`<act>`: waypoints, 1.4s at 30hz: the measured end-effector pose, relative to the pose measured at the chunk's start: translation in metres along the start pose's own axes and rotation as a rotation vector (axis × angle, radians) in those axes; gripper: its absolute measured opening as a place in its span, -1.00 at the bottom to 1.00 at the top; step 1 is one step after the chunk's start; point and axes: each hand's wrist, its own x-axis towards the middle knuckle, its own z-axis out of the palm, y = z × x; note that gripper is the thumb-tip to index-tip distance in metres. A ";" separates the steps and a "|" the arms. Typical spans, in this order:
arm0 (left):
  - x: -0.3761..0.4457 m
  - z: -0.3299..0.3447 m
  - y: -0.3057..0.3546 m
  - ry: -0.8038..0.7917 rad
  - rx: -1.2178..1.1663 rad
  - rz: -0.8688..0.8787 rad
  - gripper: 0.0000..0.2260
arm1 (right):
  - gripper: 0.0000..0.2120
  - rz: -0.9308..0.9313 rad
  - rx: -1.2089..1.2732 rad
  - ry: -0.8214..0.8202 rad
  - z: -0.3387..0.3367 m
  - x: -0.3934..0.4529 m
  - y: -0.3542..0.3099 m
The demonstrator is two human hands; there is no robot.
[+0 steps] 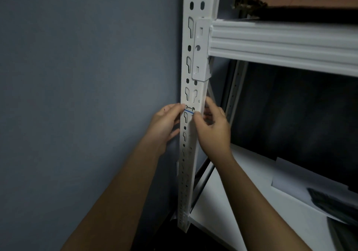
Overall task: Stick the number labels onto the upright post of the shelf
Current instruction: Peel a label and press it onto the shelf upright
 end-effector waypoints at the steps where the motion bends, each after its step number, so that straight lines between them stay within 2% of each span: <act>1: 0.000 0.002 0.000 0.000 -0.010 0.000 -0.97 | -0.64 0.013 0.057 0.014 0.004 -0.001 -0.001; 6: -0.001 0.005 0.001 -0.001 -0.004 0.004 -0.97 | -0.62 0.074 0.211 0.070 0.020 -0.002 -0.004; 11: -0.003 0.004 -0.002 0.009 -0.008 0.034 -0.89 | -0.50 0.059 0.236 0.024 0.015 -0.005 0.003; 15: 0.000 0.000 0.000 -0.028 -0.033 -0.015 -0.91 | -0.67 0.078 0.287 -0.038 0.011 -0.001 0.003; 18: -0.001 0.002 0.000 0.000 -0.020 0.003 -0.97 | -0.66 0.070 0.246 -0.007 0.014 0.001 0.002; 23: -0.003 0.002 0.000 -0.001 -0.008 0.005 -0.95 | -0.54 0.079 0.247 -0.004 0.016 0.000 0.007; 25: -0.002 0.001 0.002 -0.021 -0.014 -0.014 -0.91 | -0.58 0.099 0.279 -0.028 0.016 0.001 0.006; 32: -0.002 0.000 0.002 -0.014 -0.013 -0.010 -0.97 | -0.64 0.088 0.266 -0.012 0.016 0.000 0.003; 39: -0.002 0.000 0.000 -0.002 -0.009 0.011 -0.97 | -0.64 0.073 0.257 0.000 0.016 0.003 0.004; 42: -0.001 0.000 0.001 0.012 0.060 0.022 -0.91 | -0.52 0.067 0.180 0.016 0.018 0.004 0.005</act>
